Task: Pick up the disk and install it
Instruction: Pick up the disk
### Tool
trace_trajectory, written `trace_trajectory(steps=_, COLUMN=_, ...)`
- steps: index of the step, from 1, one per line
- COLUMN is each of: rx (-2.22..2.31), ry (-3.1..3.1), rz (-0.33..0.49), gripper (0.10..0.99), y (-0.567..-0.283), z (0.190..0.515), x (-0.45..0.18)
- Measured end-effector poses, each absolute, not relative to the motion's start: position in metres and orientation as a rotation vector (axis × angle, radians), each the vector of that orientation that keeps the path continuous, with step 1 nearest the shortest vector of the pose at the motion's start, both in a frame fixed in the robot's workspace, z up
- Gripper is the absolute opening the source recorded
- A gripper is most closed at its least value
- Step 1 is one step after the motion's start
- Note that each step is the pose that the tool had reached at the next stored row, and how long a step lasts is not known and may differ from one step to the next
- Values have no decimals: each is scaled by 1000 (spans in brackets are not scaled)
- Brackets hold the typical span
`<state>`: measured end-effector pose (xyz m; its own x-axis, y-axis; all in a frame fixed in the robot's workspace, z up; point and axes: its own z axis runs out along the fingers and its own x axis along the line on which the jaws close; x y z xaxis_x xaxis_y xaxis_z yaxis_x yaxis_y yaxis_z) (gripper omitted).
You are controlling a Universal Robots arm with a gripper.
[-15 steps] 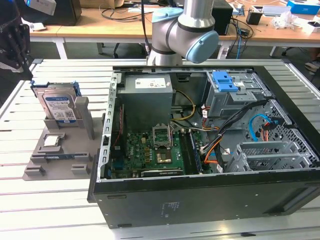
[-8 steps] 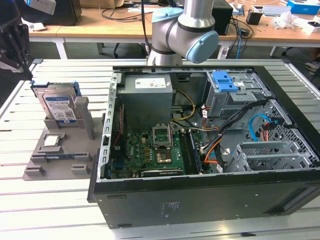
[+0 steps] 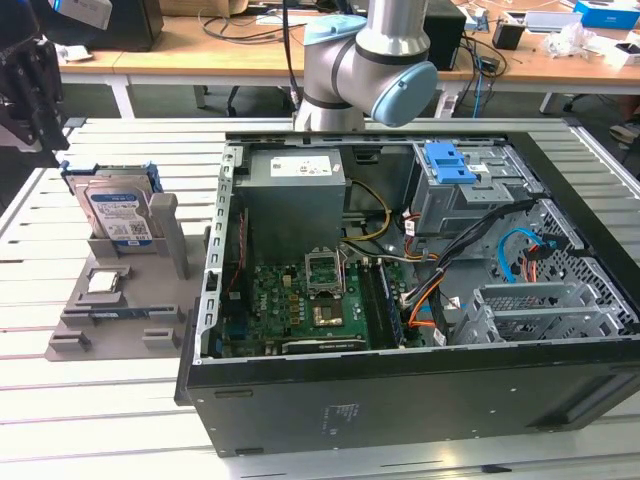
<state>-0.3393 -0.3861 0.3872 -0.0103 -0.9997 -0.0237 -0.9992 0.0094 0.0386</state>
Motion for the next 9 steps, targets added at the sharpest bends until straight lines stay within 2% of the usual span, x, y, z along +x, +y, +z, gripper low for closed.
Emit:
trace_trajectory(steps=1, rx=2203, ry=-2224, rz=-69, gripper=416, y=-386, z=387, x=-339)
trace_trajectory(steps=2, rx=2203, ry=-2224, rz=-69, gripper=478, y=-386, z=387, x=-339)
trace_trajectory(steps=3, rx=2203, ry=-2224, rz=-69, gripper=478, y=-386, z=387, x=-339)
trace_trajectory(steps=4, rx=2203, ry=-2224, rz=-69, gripper=541, y=-386, z=387, x=-339)
trace_trajectory(steps=8, rx=2203, ry=-2224, rz=-69, gripper=541, y=-384, z=387, x=-339)
trace_trajectory(steps=9, rx=2203, ry=-2223, rz=-68, gripper=541, y=-374, z=387, x=-339)
